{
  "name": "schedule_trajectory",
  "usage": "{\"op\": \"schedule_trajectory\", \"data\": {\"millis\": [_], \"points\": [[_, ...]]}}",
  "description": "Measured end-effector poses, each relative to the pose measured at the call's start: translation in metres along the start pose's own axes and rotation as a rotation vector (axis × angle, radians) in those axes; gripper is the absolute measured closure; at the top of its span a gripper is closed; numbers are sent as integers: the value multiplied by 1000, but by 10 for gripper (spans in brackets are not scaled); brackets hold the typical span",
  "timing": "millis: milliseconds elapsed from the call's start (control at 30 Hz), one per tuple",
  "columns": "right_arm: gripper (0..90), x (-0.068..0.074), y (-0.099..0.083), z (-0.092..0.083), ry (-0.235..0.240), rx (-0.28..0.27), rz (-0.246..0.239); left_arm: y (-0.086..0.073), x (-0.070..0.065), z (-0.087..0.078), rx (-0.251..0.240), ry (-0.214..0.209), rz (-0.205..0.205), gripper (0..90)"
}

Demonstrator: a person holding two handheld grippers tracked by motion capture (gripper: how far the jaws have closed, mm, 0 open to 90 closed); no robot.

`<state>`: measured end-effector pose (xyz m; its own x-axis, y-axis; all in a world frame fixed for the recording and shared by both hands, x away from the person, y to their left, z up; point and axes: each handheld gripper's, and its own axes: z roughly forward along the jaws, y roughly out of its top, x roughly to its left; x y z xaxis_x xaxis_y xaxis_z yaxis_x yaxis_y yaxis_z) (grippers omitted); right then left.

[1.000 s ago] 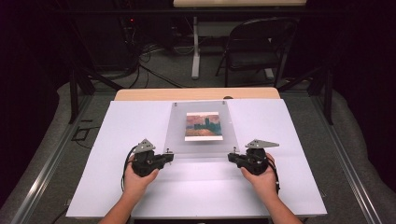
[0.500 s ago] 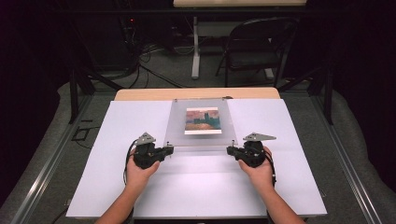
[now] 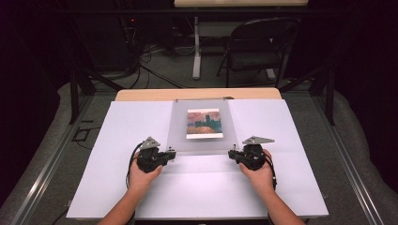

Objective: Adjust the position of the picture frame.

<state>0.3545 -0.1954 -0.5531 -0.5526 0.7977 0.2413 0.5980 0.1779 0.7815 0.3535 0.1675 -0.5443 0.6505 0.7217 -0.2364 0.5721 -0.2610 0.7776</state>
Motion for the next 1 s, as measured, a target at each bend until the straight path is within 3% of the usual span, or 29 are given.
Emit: {"op": "schedule_trajectory", "data": {"millis": [467, 1000], "points": [[841, 5, -7, 7, 11, 40, -27, -8, 3, 0, 38, 16, 8, 849], [834, 4, -11, 9, 9, 44, -21, -12, 3, 2, 33, 21, -1, 841]]}}
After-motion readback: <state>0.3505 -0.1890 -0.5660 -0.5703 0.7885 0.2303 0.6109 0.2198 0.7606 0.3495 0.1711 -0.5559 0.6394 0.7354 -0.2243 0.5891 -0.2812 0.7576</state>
